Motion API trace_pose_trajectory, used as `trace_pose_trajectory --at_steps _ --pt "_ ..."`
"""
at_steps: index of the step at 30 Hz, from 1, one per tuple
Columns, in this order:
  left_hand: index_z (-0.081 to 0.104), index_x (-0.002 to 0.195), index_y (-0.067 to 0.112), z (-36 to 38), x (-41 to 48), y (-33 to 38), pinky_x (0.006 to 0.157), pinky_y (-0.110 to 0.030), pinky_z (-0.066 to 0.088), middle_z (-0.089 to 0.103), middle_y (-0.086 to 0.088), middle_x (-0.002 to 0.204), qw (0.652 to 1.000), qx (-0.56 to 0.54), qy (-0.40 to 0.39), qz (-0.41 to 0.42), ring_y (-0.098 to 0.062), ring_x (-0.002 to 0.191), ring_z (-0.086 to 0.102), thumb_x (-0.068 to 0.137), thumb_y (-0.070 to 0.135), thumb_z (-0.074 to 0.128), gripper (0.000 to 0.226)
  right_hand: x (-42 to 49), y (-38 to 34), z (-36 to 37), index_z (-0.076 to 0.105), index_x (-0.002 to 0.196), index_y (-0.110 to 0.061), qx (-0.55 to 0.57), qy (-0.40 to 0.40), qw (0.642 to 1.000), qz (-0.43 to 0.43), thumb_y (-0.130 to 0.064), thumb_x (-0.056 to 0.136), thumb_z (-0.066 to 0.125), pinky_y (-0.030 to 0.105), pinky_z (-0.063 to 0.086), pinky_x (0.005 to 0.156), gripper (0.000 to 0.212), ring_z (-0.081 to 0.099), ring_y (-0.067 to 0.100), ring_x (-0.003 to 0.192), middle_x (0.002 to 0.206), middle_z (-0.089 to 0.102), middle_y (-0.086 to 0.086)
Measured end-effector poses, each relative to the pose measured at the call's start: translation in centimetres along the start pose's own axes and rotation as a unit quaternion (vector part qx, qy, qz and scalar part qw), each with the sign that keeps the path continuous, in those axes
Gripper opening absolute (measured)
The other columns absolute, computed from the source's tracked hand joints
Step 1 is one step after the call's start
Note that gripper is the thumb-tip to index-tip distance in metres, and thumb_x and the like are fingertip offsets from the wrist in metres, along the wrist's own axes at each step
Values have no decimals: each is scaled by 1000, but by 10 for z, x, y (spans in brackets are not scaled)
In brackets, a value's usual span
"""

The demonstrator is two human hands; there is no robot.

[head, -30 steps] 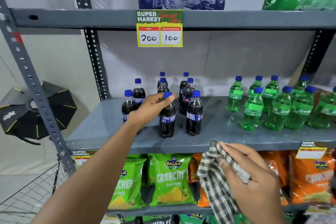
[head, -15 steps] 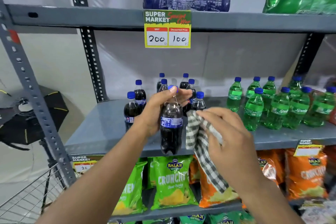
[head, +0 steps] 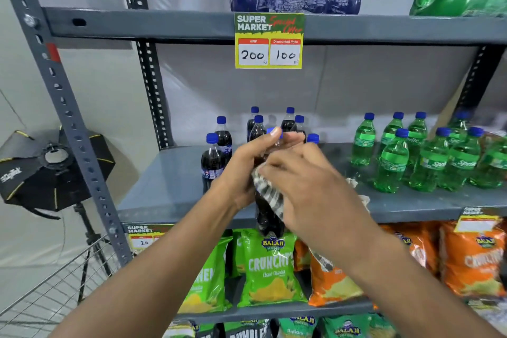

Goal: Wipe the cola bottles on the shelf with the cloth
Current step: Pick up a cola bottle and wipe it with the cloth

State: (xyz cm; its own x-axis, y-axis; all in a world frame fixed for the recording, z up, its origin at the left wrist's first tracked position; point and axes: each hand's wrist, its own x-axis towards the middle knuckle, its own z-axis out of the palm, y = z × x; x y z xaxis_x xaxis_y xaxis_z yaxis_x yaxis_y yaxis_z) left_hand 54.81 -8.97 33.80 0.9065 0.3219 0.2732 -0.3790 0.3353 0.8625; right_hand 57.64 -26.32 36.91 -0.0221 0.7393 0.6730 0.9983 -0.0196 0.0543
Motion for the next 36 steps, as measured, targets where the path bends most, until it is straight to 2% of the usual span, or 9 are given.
trace_pose_trajectory --at_steps 5,9,13,17,21,25,29,33,36 --pt "80 101 9 -4 -2 -7 113 -49 41 73 -12 126 999 -10 36 35 -24 129 60 96 33 59 32 -27 -5 7 69 104 -11 -12 -75 997 -28 -6 77 42 37 53 82 39 53 24 94 104 63 2" --pt "78 107 10 2 -6 0 93 -37 56 77 -11 113 1000 -10 16 6 -23 110 71 96 35 58 34 -18 16 -4 72 109 -5 6 77 995 66 5 78 53 32 51 83 38 53 27 93 105 65 7" --pt "77 100 9 11 -4 2 71 -32 59 78 -7 87 1000 -25 -2 -12 -21 80 74 96 37 62 32 7 19 -12 76 101 -6 -27 50 996 69 13 73 61 36 53 80 38 57 30 89 99 70 5" --pt "68 122 2 12 3 4 92 -34 52 70 -16 116 999 -7 32 4 -25 106 68 95 43 62 50 15 4 -4 72 92 -7 -95 -32 995 -1 6 74 51 38 47 87 30 55 28 93 94 66 5" --pt "78 108 10 10 8 -2 115 -47 38 71 -8 130 997 -8 70 34 -21 127 62 97 38 62 34 -4 -8 9 67 84 -10 -122 -101 986 -54 -2 75 36 42 49 76 33 50 28 84 90 58 4" --pt "80 104 13 10 4 -1 99 -37 53 74 -6 125 997 -4 63 34 -20 123 65 95 38 64 31 -14 -3 1 69 95 -8 -88 -85 992 -42 -5 72 30 40 52 79 45 52 26 87 97 62 6" --pt "79 97 15 14 -3 5 69 -30 59 79 -4 90 1000 11 21 2 -20 82 75 93 40 66 28 8 18 -25 71 96 -3 -61 38 997 27 5 72 47 32 45 78 35 48 28 87 98 62 9" --pt "76 95 12 21 -4 8 60 -29 57 75 -2 79 1000 -12 15 15 -17 71 72 87 40 74 29 21 15 -24 71 98 -5 -93 -6 995 28 8 71 54 39 48 79 34 48 29 90 102 62 7" --pt "78 99 14 21 -2 9 89 -35 59 79 -3 98 999 5 18 34 -17 98 74 95 45 64 34 10 2 -7 68 93 -8 -126 -49 990 -48 -1 72 41 44 47 81 35 47 29 87 99 60 6"
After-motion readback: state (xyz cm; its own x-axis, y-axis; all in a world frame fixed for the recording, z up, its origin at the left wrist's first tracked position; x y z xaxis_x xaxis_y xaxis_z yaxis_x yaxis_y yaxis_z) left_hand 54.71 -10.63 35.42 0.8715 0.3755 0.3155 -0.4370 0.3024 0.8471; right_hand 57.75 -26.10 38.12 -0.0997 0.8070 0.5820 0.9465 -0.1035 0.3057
